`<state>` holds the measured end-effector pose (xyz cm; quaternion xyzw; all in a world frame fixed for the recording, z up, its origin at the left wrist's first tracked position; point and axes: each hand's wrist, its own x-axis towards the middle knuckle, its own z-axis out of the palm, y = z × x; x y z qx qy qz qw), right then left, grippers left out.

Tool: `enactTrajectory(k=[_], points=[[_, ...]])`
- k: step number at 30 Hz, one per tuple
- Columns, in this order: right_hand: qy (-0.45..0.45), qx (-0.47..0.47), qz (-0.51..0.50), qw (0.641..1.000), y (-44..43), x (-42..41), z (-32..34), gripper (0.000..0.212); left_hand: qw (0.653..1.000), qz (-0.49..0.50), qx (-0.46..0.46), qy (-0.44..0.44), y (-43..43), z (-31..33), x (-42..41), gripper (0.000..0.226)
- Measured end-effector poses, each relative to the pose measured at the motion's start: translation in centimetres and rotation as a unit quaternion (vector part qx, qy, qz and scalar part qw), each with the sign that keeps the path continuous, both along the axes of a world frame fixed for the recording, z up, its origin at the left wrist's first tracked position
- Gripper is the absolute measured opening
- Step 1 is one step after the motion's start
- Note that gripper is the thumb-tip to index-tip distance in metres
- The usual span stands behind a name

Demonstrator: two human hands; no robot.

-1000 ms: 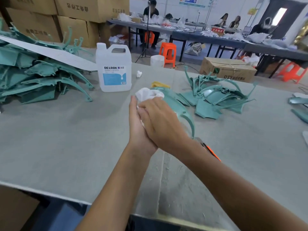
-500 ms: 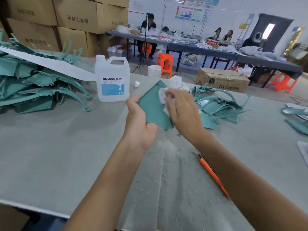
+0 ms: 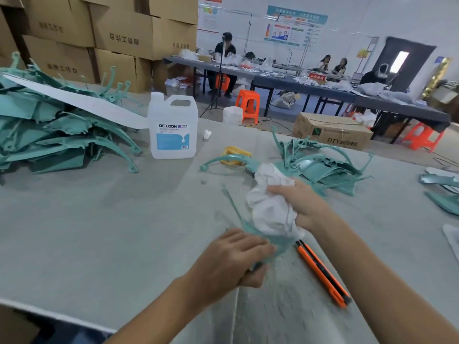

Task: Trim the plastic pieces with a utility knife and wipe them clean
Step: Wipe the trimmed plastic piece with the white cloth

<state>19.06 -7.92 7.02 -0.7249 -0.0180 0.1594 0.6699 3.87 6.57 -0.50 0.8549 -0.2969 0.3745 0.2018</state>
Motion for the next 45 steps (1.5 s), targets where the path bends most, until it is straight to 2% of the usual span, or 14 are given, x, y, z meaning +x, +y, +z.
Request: enactTrajectory(k=[2, 4, 7, 10, 13, 15, 17, 21, 24, 27, 30, 35, 41, 45], points=[[0.011, -0.082, 0.032, 0.996, 0.1, -1.2, -2.6, 0.004, 0.998, 0.011, 0.057, 0.036, -0.1, -1.8, 0.0, 0.024], [-0.022, -0.18, 0.03, 0.983, 0.0, -1.8, -5.1, 0.011, 0.99, 0.031, 0.085, 0.112, 0.1, -3.4, -0.2, 0.027], [-0.077, -0.167, -0.01, 0.983, -0.4, -2.2, -7.1, 0.018, 0.956, 0.092, 0.085, 0.267, 0.8, -5.2, -1.0, 0.057], [-0.186, -0.175, -0.023, 0.966, -0.5, -3.2, -8.2, 0.031, 0.91, 0.206, -0.038, 0.358, 1.7, -6.6, -1.1, 0.072], [-0.23, -0.244, 0.024, 0.942, 0.0, -4.5, -10.3, 0.04, 0.85, 0.346, -0.147, 0.369, 2.1, -6.1, -0.3, 0.057], [-0.231, -0.299, 0.03, 0.925, 0.3, -5.1, -11.8, 0.037, 0.833, 0.29, -0.246, 0.402, 1.4, -5.1, 0.6, 0.041], [-0.227, -0.294, 0.007, 0.928, 0.6, -5.4, -12.3, 0.034, 0.75, 0.166, -0.459, 0.446, 0.0, -3.5, 1.3, 0.023], [-0.151, -0.119, -0.063, 0.979, 2.0, -5.8, -9.2, 0.032, 0.477, -0.005, -0.74, 0.473, -2.7, -0.7, 2.4, 0.026], [-0.173, -0.02, -0.025, 0.984, 3.4, -7.7, -6.2, 0.021, 0.4, -0.101, -0.796, 0.443, -2.6, 1.9, 3.2, 0.046], [-0.254, -0.033, 0.054, 0.965, 4.6, -10.2, -5.2, 0.018, 0.381, -0.147, -0.814, 0.413, -1.9, 4.3, 3.5, 0.052], [-0.323, -0.079, 0.035, 0.942, 4.2, -8.8, -4.3, 0.008, 0.421, -0.129, -0.81, 0.387, -2.0, 5.1, 3.5, 0.067], [-0.199, -0.079, 0.018, 0.977, 3.9, -6.2, -3.0, 0.016, 0.47, -0.148, -0.793, 0.359, -2.6, 7.0, 2.9, 0.051], [-0.323, -0.005, 0.144, 0.935, 4.7, -11.0, -2.0, 0.019, 0.424, -0.178, -0.812, 0.36, -1.3, 7.5, 3.6, 0.039], [-0.353, -0.137, 0.002, 0.925, 5.3, -4.8, -1.3, 0.013, 0.458, -0.156, -0.795, 0.366, -2.1, 7.8, 3.7, 0.04]])
